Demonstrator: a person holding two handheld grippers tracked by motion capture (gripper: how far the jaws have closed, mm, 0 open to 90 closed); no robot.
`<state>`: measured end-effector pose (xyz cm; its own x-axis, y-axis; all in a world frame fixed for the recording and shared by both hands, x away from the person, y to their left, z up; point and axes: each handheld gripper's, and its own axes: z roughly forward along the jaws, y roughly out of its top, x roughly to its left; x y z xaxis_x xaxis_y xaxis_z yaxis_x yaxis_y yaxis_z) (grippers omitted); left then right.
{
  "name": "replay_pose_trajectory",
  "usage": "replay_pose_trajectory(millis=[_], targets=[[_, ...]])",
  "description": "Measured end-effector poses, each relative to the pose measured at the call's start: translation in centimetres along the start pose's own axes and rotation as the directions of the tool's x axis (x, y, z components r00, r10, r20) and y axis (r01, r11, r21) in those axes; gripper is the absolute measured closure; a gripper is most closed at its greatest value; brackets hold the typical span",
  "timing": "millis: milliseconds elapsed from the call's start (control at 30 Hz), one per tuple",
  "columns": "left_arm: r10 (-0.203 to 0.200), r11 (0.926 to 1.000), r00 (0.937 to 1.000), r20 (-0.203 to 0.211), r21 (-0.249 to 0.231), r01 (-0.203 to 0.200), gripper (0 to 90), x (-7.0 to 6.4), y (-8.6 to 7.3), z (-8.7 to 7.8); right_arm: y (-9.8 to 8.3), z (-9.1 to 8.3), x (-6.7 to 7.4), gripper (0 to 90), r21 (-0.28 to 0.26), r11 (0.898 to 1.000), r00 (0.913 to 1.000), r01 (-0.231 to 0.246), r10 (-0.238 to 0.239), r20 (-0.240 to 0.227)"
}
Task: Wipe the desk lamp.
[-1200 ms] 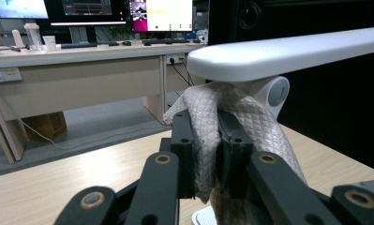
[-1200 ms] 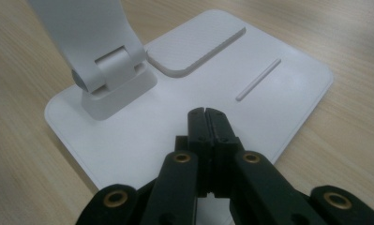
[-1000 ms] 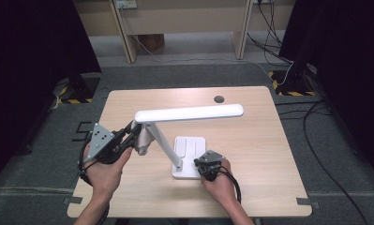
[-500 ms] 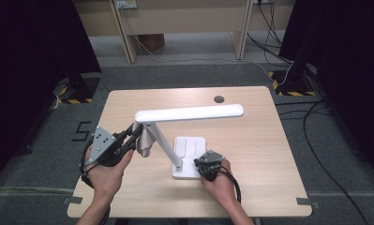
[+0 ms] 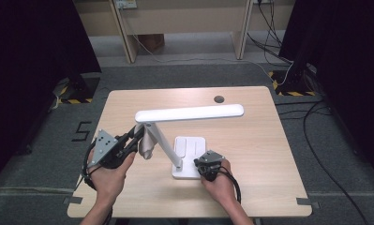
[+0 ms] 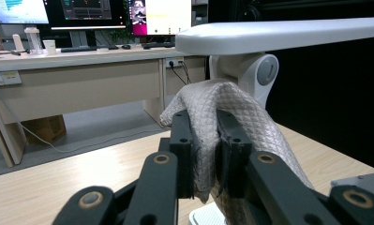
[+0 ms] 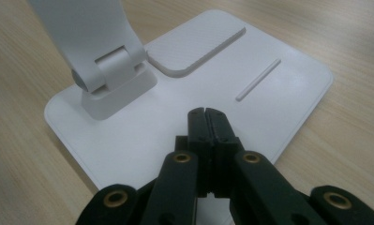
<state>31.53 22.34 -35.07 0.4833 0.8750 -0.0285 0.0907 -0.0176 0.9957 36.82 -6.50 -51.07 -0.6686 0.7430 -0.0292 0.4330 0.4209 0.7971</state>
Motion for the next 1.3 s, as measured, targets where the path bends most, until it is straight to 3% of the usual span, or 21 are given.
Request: replay_pose_trajectory(millis=[1300], targets=[[-0.024,0.9971,0.9990,0.039,0.073,0.021,78.7,-0.2,-4.0,1.4,-0.1,0.0,0.0,90.0,-0.006,1.000,1.0000,-0.004,0.004,0.001]])
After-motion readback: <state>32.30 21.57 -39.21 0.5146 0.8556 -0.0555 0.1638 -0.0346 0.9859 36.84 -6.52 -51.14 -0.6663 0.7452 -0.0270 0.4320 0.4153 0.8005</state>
